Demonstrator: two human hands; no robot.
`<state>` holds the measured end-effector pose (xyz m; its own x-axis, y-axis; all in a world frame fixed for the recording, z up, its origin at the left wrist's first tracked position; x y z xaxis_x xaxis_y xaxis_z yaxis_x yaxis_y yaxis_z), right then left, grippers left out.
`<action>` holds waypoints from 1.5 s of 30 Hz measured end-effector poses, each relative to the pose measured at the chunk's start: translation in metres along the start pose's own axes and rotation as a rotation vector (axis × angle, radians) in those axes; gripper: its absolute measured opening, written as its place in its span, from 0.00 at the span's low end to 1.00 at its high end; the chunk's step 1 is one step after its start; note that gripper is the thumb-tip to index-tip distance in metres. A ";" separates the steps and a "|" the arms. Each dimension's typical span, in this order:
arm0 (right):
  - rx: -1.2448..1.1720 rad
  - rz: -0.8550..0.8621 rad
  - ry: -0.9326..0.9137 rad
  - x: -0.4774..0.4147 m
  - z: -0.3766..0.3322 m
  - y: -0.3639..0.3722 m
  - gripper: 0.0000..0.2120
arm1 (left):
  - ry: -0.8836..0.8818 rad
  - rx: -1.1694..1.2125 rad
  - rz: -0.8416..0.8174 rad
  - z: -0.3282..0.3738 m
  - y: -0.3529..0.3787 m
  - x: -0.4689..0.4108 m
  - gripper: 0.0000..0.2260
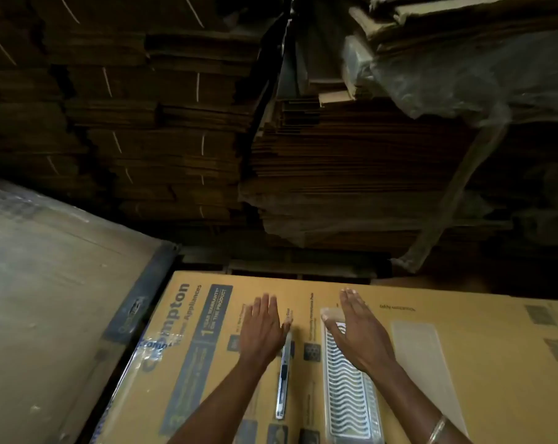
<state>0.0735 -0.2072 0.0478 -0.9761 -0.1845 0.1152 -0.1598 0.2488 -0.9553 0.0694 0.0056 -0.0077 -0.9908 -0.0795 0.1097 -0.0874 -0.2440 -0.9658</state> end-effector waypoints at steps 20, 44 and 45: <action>0.025 0.019 0.092 0.025 0.041 0.016 0.29 | -0.172 -0.035 -0.245 -0.007 0.100 0.030 0.14; -0.089 0.038 0.197 0.059 0.089 0.022 0.24 | -0.415 0.640 -0.151 -0.018 0.119 0.032 0.07; -0.092 0.040 0.194 0.059 0.090 0.022 0.23 | -0.390 0.728 -0.143 -0.015 0.116 0.031 0.08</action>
<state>0.0259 -0.2978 0.0088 -0.9905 0.0118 0.1368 -0.1248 0.3393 -0.9324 0.0266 -0.0111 -0.1199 -0.8568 -0.2958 0.4223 0.0114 -0.8297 -0.5581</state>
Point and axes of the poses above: each hand's wrist, its own x-axis away from the middle knuckle, its own y-axis out of the palm, z = x × y, the point moved 7 cm from there along -x, towards the middle knuckle, and after that the axes turned 9 degrees about x, right-handed, at the moved point
